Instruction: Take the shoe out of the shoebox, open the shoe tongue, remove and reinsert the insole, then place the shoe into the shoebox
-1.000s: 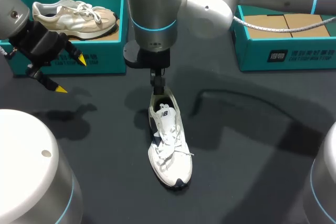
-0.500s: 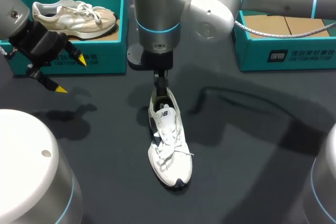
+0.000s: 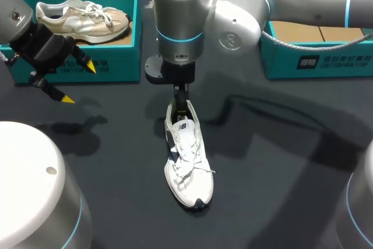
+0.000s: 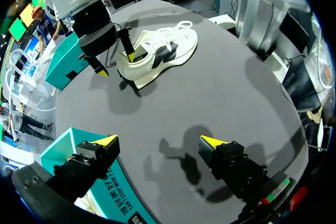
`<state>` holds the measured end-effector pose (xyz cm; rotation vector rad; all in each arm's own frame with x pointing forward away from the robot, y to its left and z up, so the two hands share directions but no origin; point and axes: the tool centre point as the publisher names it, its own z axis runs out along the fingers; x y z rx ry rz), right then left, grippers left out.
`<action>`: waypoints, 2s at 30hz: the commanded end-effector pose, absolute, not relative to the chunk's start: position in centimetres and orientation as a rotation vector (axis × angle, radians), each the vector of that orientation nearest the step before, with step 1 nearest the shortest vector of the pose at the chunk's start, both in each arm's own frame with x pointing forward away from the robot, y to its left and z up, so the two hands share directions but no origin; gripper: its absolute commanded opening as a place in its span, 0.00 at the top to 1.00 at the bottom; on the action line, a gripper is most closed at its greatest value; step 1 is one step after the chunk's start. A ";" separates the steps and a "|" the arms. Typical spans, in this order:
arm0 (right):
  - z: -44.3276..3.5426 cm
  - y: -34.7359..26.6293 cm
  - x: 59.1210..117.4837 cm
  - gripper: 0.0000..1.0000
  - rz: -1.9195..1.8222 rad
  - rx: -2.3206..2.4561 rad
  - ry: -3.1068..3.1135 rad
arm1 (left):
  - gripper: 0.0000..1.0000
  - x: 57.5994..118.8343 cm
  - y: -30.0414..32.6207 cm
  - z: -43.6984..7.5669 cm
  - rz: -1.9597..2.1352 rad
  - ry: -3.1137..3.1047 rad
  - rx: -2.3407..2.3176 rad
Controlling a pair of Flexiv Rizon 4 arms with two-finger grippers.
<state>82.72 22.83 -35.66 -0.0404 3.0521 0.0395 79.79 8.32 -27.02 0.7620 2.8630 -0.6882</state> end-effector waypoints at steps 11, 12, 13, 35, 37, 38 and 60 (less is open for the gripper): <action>-37.7 22.6 82.9 0.31 0.087 -0.078 3.080 | 0.00 79.7 8.3 -27.0 -0.685 2.863 0.763; -37.8 22.6 82.9 0.34 0.086 -0.081 3.081 | 0.00 79.7 8.3 -27.0 -0.685 2.863 0.763; -37.8 22.7 82.8 0.36 0.086 -0.084 3.082 | 0.00 79.7 8.3 -27.0 -0.685 2.863 0.763; -37.6 23.7 81.4 0.40 0.039 -0.101 3.082 | 0.00 79.7 8.3 -27.0 -0.685 2.863 0.763; -37.6 23.7 81.4 0.43 0.036 -0.101 3.082 | 0.00 79.7 8.3 -27.0 -0.685 2.863 0.763; -37.6 23.7 81.4 0.46 0.035 -0.102 3.082 | 0.00 79.7 8.3 -27.0 -0.685 2.863 0.763; -33.5 22.8 82.0 1.00 -0.032 0.031 3.019 | 0.00 79.7 8.3 -27.0 -0.685 2.863 0.763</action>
